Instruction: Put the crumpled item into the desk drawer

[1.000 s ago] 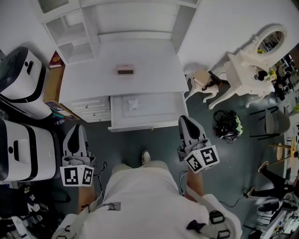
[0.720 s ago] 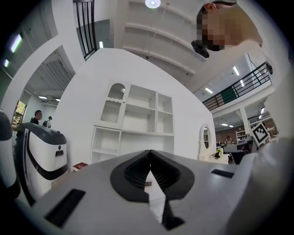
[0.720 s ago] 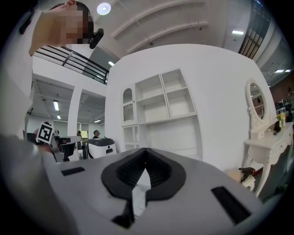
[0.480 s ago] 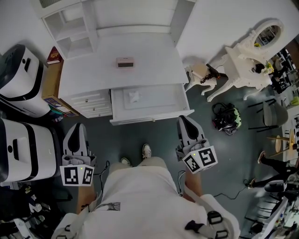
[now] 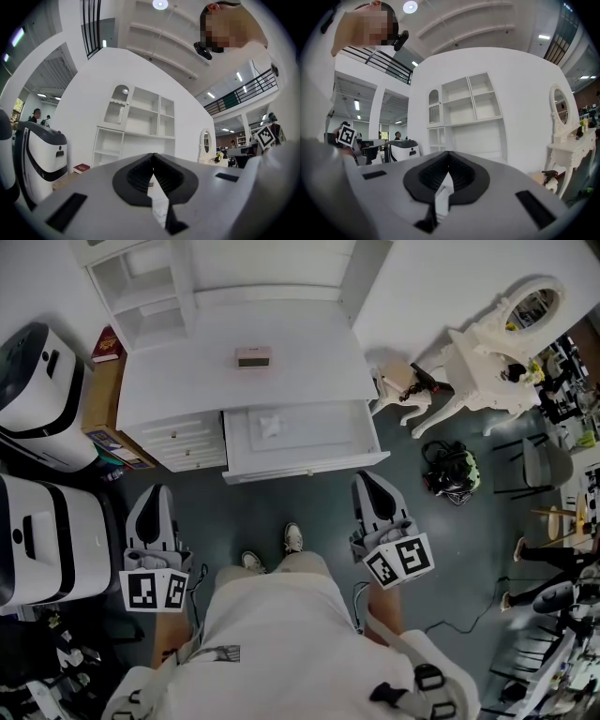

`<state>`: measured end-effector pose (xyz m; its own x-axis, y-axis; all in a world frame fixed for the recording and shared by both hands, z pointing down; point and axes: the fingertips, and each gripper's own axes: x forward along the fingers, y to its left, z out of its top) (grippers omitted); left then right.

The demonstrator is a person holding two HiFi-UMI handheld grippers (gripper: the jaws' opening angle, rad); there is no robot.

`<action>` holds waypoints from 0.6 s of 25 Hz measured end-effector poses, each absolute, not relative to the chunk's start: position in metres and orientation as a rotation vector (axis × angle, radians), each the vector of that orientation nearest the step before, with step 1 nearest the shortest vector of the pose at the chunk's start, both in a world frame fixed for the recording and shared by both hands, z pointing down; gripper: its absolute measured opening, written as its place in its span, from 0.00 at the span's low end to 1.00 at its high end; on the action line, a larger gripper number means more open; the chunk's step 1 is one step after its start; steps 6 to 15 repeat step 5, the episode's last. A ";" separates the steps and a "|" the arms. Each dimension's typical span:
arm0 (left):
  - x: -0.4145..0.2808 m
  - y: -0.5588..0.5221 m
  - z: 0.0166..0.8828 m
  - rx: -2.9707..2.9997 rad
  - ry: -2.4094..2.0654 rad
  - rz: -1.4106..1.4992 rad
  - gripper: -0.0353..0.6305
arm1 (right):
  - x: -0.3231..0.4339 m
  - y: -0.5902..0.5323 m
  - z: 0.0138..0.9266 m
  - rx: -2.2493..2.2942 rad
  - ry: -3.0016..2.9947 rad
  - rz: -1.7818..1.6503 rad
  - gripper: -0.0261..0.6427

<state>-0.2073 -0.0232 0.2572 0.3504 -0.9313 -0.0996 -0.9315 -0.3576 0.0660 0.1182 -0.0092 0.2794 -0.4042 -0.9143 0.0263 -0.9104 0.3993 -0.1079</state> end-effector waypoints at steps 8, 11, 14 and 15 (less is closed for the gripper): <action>-0.211 -0.021 0.259 -2.590 1.774 0.188 0.08 | 0.113 -0.006 0.282 -1.702 2.591 -0.170 0.05; -0.211 -0.021 0.259 -2.590 1.774 0.188 0.08 | 0.113 -0.006 0.282 -1.702 2.591 -0.170 0.05; -0.211 -0.021 0.259 -2.590 1.774 0.188 0.08 | 0.113 -0.006 0.282 -1.702 2.591 -0.170 0.05; -0.211 -0.021 0.259 -2.590 1.774 0.188 0.08 | 0.113 -0.006 0.282 -1.702 2.591 -0.170 0.05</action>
